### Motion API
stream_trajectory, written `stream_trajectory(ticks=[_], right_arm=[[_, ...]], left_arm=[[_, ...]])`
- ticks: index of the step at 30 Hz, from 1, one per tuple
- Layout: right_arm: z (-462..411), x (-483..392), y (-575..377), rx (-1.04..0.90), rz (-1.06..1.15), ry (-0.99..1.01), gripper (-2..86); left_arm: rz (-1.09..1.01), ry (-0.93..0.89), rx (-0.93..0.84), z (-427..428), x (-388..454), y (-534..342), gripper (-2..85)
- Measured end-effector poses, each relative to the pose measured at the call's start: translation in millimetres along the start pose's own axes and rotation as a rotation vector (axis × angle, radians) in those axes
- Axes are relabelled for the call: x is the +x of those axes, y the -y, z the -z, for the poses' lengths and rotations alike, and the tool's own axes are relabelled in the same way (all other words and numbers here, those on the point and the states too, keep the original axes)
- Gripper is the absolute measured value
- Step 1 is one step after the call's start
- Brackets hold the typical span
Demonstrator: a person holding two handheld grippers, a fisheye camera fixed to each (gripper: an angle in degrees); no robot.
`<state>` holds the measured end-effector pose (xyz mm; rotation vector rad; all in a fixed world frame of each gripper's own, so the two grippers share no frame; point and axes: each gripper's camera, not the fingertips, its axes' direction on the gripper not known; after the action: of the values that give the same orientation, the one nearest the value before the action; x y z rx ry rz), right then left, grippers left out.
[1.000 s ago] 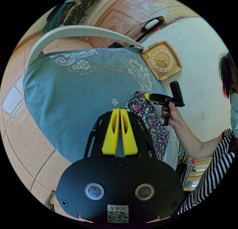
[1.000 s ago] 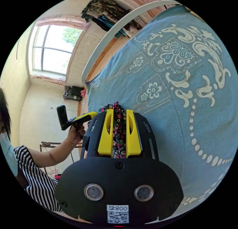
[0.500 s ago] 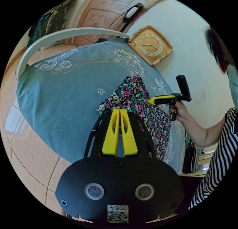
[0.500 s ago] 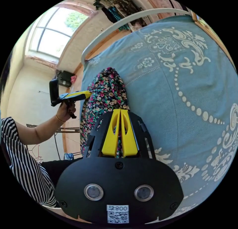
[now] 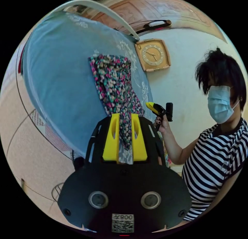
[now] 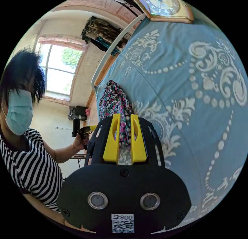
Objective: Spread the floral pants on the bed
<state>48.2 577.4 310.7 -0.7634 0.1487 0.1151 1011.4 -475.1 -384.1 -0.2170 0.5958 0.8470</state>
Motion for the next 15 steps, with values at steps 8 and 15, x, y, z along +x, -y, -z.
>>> stream_trajectory(ticks=[8, 15], right_arm=[[-45.3, 35.1, -101.9, -0.195, -0.307, 0.302, 11.1], [-73.5, 36.2, -120.8, -0.183, -0.324, 0.459, 6.0]], left_arm=[[0.249, -0.143, -0.115, -43.7, -38.4, -48.2, 9.6], [0.227, -0.170, -0.131, -65.7, -47.5, -40.4, 7.4]])
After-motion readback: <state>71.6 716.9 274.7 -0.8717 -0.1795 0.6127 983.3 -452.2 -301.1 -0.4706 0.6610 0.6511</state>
